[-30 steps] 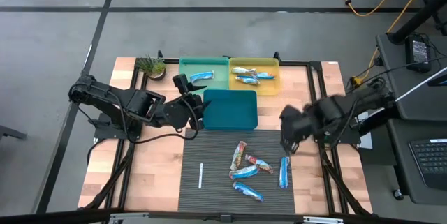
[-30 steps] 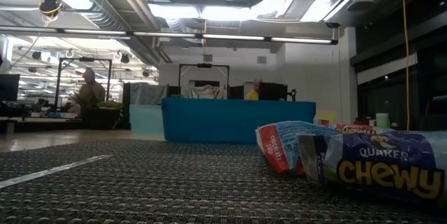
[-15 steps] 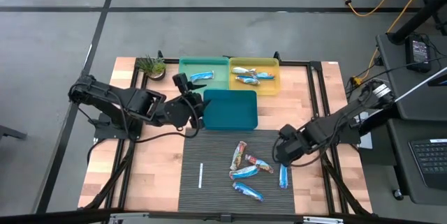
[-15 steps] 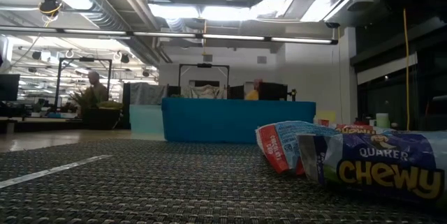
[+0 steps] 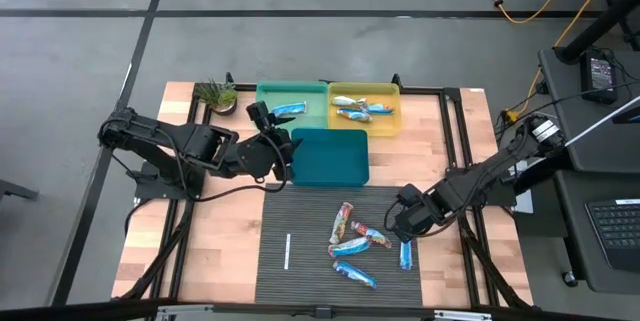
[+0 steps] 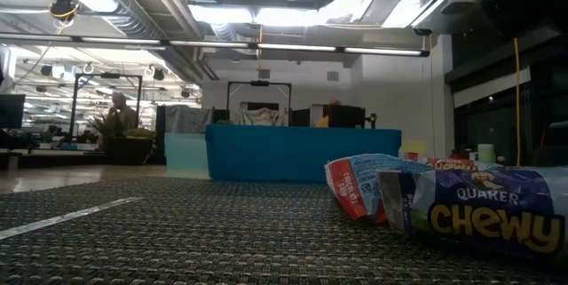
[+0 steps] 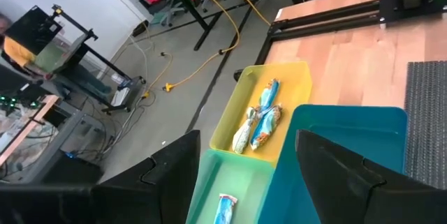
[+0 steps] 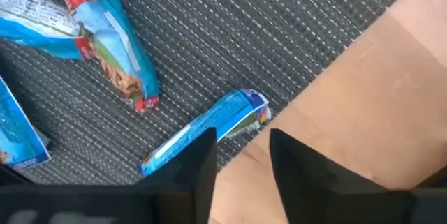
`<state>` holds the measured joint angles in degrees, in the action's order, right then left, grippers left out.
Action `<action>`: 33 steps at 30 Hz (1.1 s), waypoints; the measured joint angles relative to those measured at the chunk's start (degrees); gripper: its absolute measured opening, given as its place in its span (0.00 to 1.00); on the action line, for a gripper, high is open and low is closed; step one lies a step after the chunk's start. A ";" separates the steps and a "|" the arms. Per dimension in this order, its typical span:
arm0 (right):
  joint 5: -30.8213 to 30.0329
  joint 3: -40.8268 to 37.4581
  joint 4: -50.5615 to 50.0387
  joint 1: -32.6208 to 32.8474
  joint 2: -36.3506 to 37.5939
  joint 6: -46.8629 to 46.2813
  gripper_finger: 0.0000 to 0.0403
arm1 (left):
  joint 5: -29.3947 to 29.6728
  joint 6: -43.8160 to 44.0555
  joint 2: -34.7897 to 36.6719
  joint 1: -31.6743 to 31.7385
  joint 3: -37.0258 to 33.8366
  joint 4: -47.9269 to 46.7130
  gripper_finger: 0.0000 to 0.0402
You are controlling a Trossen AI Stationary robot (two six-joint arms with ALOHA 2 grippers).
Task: Pick and place Granola Bars by type
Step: Put the blue granola bar into the blue bin
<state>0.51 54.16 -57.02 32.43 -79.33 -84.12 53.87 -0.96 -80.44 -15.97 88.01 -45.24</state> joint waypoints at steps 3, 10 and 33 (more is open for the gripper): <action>-2.28 -0.03 0.73 1.03 0.00 -2.28 0.43 | 0.02 0.43 0.00 0.00 0.00 -0.01 0.57; -3.93 -0.03 0.56 2.73 -1.04 -8.76 0.71 | 0.00 1.26 0.00 0.00 0.00 -0.02 0.57; -2.15 -0.09 7.34 5.39 -14.12 -13.71 0.79 | 0.00 2.79 0.00 0.00 0.00 0.01 0.57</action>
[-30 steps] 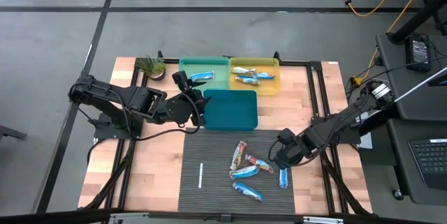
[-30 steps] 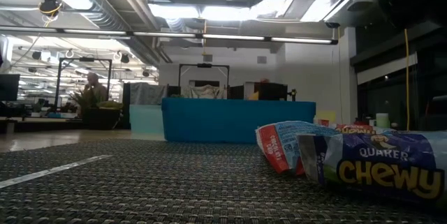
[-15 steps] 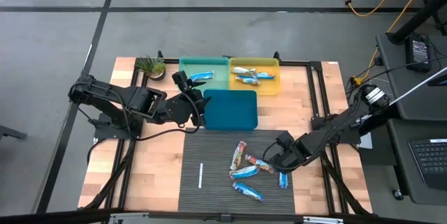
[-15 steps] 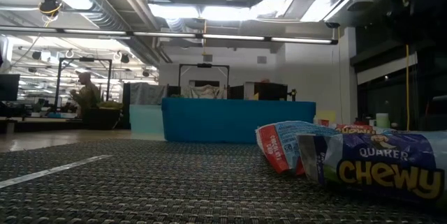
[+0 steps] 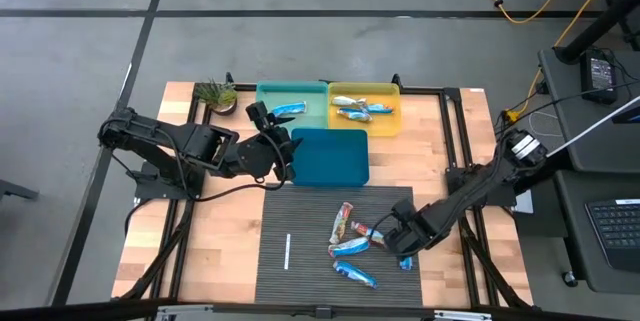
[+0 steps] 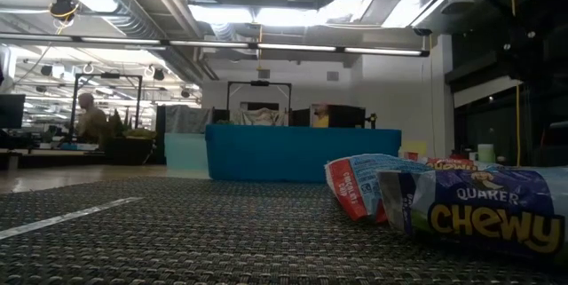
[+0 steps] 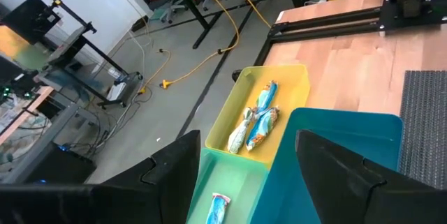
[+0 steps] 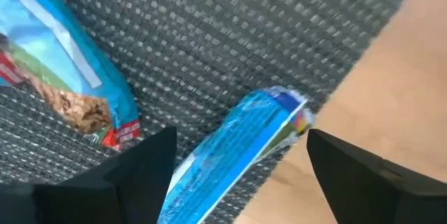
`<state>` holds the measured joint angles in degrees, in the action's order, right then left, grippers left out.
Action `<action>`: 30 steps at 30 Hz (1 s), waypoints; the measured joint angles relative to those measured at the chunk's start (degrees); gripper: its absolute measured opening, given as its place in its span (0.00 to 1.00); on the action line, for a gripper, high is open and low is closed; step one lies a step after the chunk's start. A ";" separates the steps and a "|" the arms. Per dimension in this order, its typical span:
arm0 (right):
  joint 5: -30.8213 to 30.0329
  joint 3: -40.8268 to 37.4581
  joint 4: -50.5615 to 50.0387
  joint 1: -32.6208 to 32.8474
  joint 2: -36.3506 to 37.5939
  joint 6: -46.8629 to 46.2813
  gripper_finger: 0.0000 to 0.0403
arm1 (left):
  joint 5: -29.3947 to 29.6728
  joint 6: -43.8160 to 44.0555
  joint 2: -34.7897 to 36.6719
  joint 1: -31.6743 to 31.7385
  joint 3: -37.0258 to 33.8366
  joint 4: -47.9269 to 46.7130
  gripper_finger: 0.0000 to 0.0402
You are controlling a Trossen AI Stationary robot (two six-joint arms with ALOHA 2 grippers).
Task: Pick and place Granola Bars by type
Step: Put the blue granola bar into the blue bin
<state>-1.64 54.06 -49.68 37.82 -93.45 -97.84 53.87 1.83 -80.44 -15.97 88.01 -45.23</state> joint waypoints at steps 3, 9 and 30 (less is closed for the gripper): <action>0.33 0.00 0.91 0.19 -1.14 -0.05 0.79 | 0.00 0.00 0.00 0.00 0.00 -0.01 0.57; 2.81 0.00 0.76 1.33 -3.41 -0.40 0.79 | 0.00 0.00 0.00 0.00 0.00 -0.02 0.57; 4.78 0.00 2.22 2.21 -4.55 -0.59 0.20 | -1.05 -0.53 0.00 0.02 0.00 -0.02 0.57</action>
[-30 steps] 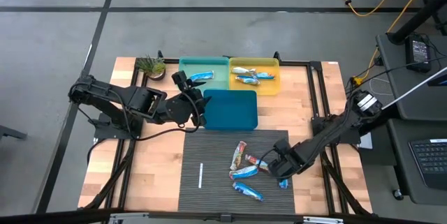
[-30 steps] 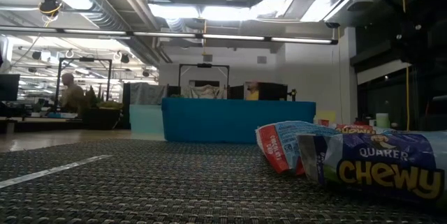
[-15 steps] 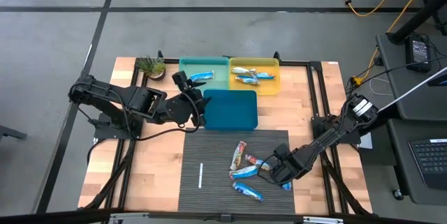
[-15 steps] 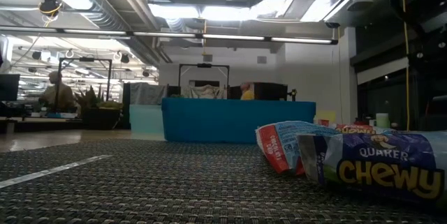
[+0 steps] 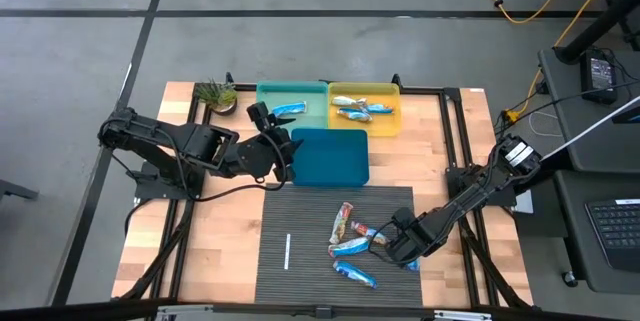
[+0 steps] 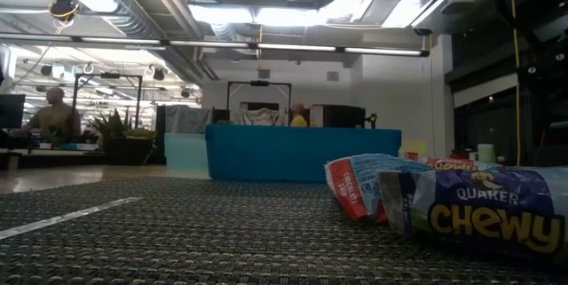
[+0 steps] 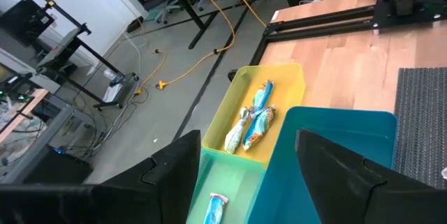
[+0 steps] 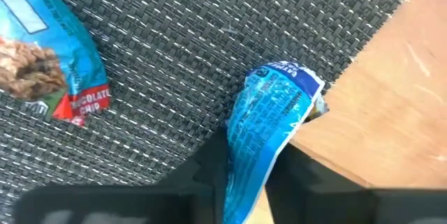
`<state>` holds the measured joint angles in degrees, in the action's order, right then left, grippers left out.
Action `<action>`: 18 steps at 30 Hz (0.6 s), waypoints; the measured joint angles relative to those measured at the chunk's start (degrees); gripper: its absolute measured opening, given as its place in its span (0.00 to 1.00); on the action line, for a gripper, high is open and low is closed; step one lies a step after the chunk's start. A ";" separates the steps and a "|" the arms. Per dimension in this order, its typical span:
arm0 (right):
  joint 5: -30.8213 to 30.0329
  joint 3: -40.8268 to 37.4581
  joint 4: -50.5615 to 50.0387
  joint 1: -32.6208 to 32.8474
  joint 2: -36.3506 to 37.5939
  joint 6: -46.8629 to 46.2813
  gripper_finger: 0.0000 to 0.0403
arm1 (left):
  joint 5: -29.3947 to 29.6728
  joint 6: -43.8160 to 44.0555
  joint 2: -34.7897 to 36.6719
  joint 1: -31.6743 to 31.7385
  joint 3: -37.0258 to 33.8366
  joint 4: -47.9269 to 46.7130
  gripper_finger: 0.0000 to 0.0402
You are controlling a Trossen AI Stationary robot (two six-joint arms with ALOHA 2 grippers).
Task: Pick and place Granola Bars by type
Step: Put the blue granola bar into the blue bin
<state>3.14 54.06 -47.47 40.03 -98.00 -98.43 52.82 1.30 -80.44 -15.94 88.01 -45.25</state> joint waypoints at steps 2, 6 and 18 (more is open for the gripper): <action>0.02 0.00 -0.02 0.00 0.01 0.04 0.17 | 0.00 -0.02 0.00 -0.02 0.00 0.00 0.57; 0.08 0.00 -0.04 0.00 0.15 0.13 0.14 | 0.00 -0.09 0.00 -0.02 0.00 0.00 0.57; -0.21 4.43 -9.28 0.00 5.59 1.20 0.13 | 0.00 -0.57 0.00 0.00 0.00 -0.02 0.57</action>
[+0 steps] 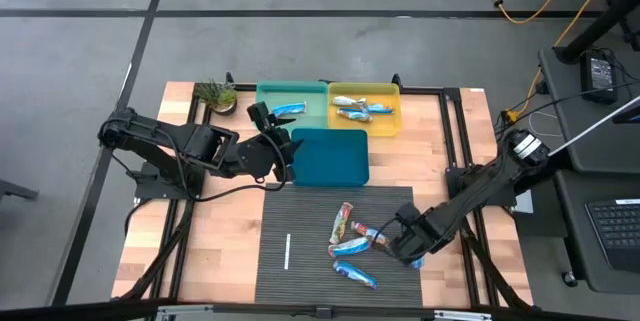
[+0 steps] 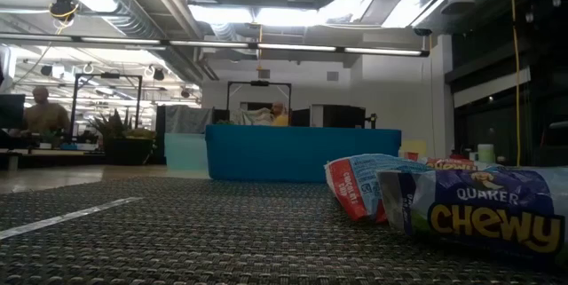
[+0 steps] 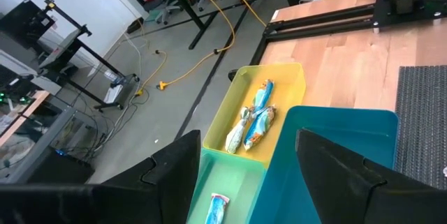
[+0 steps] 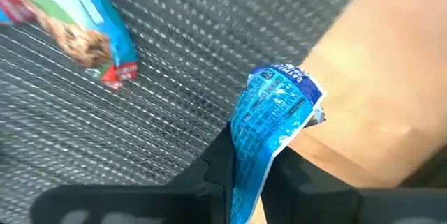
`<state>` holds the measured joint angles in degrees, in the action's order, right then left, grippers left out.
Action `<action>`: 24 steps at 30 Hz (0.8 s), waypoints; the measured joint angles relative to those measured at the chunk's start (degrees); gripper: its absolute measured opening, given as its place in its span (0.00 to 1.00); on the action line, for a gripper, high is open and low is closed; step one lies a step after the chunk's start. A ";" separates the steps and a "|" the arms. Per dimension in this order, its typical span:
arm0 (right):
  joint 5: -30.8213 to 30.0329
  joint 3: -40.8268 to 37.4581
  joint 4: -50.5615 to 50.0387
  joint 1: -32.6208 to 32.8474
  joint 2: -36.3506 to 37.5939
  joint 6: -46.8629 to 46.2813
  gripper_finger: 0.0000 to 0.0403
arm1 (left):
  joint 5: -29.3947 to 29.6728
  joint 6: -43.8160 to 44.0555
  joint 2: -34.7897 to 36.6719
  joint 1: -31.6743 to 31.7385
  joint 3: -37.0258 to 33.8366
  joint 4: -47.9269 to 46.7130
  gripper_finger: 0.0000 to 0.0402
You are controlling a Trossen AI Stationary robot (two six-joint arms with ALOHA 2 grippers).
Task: Pick and place Granola Bars by type
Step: Put the blue granola bar into the blue bin
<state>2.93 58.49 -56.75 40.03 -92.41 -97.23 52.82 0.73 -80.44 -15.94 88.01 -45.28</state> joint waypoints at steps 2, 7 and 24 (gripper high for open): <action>-1.37 1.17 -2.74 0.00 1.56 0.00 0.13 | 0.00 0.00 0.00 -0.02 0.00 0.00 0.57; -4.18 3.59 -7.42 -0.02 5.80 0.03 0.14 | 0.00 0.00 0.00 0.00 0.00 0.00 0.57; -11.26 7.46 -15.29 -3.16 17.77 8.46 0.14 | -3.26 0.03 -0.02 -0.02 0.00 0.00 0.57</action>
<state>-8.33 65.95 -72.04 36.87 -74.64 -88.77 49.56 0.76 -80.47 -15.97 88.01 -45.28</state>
